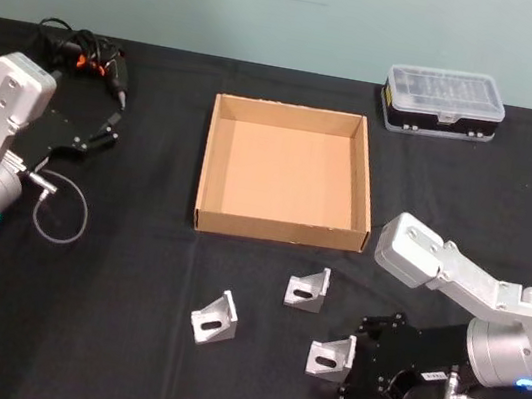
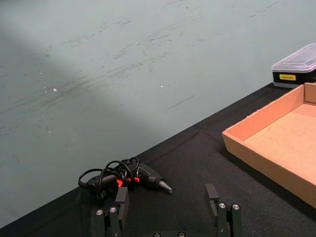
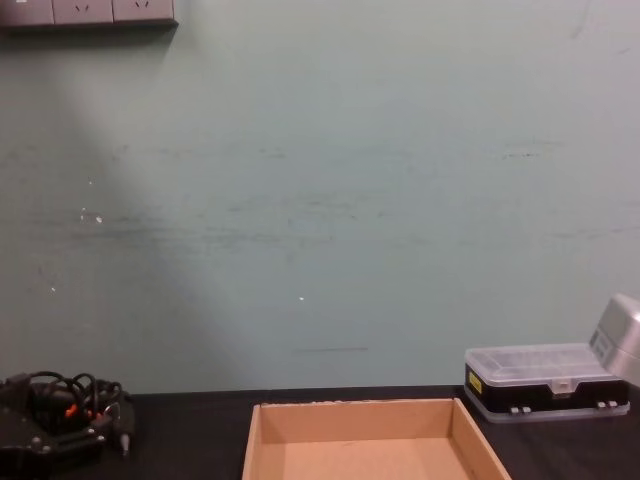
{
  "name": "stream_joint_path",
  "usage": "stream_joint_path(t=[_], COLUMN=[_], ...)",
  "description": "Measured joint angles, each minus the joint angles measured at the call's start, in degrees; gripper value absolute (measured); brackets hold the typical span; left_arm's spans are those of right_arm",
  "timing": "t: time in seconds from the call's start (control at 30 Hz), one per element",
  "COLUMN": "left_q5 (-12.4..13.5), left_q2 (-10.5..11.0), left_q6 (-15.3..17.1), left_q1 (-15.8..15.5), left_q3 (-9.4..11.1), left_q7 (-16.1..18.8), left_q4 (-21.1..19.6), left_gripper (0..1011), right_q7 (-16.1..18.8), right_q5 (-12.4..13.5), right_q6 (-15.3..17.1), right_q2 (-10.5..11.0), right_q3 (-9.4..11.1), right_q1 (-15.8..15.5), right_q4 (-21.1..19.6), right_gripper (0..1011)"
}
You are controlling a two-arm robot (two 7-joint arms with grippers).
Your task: Use one hand to pick up the angle iron from the table and place it into the box.
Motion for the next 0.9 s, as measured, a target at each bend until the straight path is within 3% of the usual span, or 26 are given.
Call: stream_joint_path(t=[0.37, 0.9], left_q5=[0.00, 0.00], left_q2=[0.00, 0.00], left_q6=[0.00, 0.00], left_q1=[0.00, 0.00], left_q3=[0.00, 0.00], left_q7=[0.00, 0.00], left_q4=[0.00, 0.00], left_gripper=[1000, 1000], right_q7=[-0.75, -1.29], right_q5=[0.70, 2.00], right_q6=[-1.17, -1.82], right_q2=[-0.03, -0.32], right_q3=[0.72, 1.66], right_q1=[-0.72, -0.89], right_q4=[-0.28, -1.64], right_gripper=[488, 476])
